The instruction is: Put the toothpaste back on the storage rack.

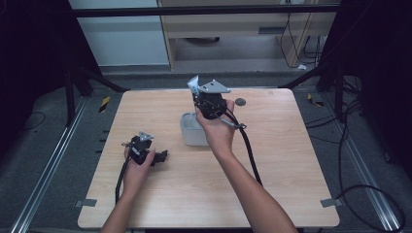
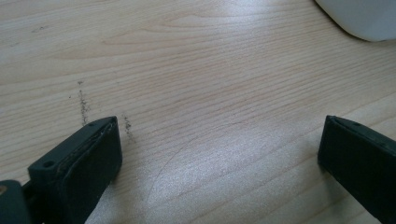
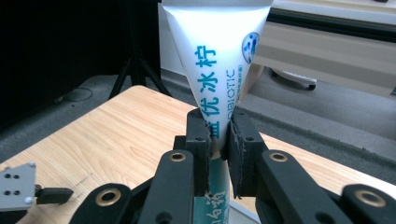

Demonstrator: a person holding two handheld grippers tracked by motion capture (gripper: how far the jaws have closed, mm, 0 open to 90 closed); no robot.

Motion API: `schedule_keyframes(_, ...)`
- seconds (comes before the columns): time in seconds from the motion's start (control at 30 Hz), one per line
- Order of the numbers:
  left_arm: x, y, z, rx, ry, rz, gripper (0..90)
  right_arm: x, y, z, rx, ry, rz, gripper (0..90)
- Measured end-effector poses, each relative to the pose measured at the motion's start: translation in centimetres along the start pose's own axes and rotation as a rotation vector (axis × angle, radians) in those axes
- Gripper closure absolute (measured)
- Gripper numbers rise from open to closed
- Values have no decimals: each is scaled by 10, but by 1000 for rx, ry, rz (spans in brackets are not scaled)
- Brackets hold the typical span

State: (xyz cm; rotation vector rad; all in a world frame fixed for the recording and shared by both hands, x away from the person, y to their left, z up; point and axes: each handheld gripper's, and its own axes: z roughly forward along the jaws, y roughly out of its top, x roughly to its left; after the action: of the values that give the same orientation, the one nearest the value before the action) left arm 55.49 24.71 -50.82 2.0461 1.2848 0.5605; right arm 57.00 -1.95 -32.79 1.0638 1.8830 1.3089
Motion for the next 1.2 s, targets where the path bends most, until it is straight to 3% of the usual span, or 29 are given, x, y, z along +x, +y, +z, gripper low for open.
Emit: schedule_keyframes(1.2, 0, 0, 0, 3, -1, 1, 0, -2, -49, 29, 110, 6, 9, 798)
